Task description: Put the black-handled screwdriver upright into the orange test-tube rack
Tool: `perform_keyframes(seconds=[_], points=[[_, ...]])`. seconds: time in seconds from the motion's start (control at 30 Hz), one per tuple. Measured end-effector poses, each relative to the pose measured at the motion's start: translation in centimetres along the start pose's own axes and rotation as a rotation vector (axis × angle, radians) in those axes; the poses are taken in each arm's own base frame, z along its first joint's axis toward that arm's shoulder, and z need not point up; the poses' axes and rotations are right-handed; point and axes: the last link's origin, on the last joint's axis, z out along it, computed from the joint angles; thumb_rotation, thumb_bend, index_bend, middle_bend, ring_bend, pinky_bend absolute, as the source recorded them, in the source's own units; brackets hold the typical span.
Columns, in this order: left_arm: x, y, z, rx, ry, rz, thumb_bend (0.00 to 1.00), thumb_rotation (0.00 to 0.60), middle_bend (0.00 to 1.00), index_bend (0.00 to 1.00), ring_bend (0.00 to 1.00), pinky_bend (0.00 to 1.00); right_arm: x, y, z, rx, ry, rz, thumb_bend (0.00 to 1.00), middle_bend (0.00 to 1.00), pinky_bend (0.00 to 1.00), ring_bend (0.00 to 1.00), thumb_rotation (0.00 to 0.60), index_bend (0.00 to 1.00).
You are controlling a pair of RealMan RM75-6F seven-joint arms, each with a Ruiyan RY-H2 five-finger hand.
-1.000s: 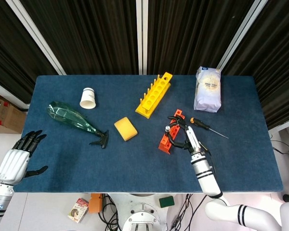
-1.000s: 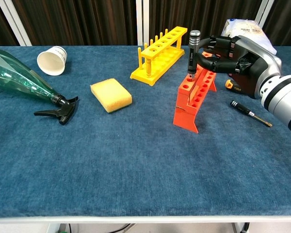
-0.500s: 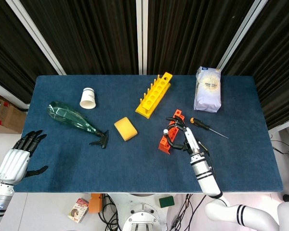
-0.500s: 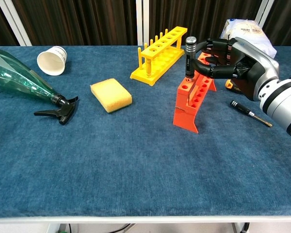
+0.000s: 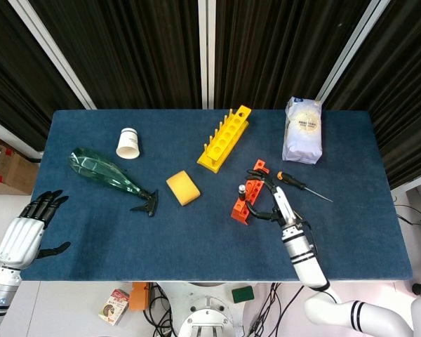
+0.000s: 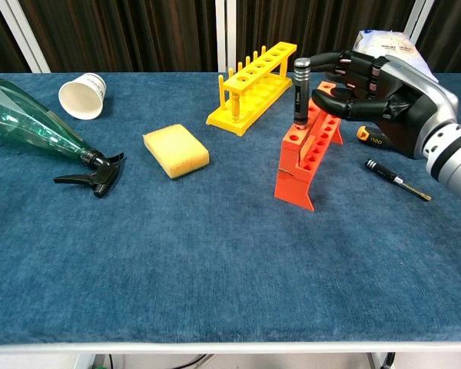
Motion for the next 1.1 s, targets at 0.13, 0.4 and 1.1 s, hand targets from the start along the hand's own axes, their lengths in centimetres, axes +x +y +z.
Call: perform_keyframes(seconds=[0.13,0.4,1.1], points=[[-0.1,0.0,0.1,0.002,-0.002,0.002,0.07,0.600,0.09,0.14,0.05,0.19,0.7,-0.4,-0.5,0.029,0.014,0.018,0.33,0.12,0.00,0.00,0.600,0.20],[-0.1,0.1,0.7,-0.001,0.006,0.004,0.07,0.600,0.09,0.14,0.05,0.19,4.2,-2.7,-2.2,0.166,0.083,-0.038,0.33,0.12,0.00,0.00,0.600,0.18],[1.1,2.2,5.3,-0.071,0.049,0.042,0.07,0.600,0.09,0.13,0.05,0.19,13.9,-0.6,-5.7,-0.120,0.132,-0.901,0.41,0.17,0.00,0.00,0.600,0.45]])
